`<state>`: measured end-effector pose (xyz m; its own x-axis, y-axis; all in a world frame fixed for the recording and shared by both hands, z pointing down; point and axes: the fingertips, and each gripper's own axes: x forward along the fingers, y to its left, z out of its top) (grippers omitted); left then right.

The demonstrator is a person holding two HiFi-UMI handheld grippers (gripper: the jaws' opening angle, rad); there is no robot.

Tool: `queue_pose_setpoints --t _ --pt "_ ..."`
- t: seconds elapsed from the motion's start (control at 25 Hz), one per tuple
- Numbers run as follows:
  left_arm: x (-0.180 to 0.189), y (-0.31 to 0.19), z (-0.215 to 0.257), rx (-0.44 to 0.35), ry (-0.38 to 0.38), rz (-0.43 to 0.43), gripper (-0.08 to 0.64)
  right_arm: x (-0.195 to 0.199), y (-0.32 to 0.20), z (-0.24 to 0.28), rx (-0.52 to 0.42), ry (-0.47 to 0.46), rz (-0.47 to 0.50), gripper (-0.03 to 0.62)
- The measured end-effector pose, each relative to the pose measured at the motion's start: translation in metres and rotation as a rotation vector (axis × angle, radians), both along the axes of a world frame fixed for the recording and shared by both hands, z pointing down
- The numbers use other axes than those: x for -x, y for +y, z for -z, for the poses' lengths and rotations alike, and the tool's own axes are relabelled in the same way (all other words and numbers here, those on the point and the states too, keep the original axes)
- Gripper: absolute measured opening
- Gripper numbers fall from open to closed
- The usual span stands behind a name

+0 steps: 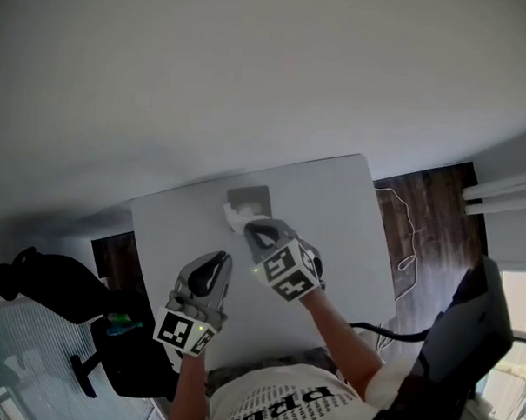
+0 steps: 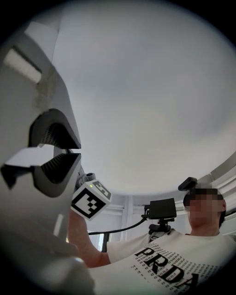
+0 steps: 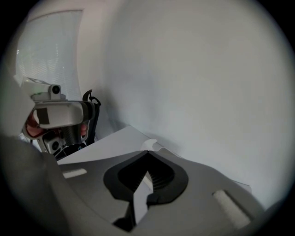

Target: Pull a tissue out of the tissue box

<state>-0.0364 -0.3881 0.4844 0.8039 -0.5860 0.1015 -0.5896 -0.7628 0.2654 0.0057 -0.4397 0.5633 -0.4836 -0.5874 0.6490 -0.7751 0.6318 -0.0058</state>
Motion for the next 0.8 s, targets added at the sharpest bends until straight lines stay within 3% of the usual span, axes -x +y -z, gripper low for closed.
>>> queue_pose_setpoints --t 0.44,0.8 --pt "-0.007 0.036 0.043 -0.037 0.007 -0.017 0.025 -0.008 0.029 0.056 -0.06 -0.023 -0.019 0.008" --pt "-0.019 0.073 0.076 -0.066 0.062 -0.05 0.025 -0.012 0.073 0.108 -0.095 -0.094 -0.043 0.008"
